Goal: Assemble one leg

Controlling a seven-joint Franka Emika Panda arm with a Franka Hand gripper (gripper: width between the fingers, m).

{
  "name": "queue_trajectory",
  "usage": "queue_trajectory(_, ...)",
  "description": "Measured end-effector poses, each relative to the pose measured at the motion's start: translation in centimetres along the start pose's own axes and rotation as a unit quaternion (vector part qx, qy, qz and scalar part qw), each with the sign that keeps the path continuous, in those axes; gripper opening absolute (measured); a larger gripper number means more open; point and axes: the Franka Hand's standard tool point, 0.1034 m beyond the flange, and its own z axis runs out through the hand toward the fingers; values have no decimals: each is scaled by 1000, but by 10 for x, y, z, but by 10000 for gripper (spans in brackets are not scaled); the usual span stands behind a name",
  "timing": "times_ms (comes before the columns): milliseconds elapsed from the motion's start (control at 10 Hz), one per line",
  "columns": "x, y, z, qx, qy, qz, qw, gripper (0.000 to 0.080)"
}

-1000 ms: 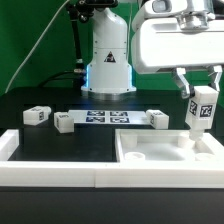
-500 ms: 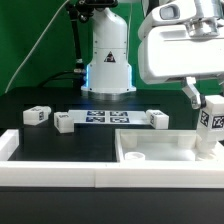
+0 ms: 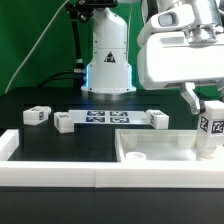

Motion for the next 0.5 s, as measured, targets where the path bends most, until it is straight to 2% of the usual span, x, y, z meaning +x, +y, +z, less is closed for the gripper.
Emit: queue_trajectory(500,-19,-1,5,-9,26,-1,1000,294)
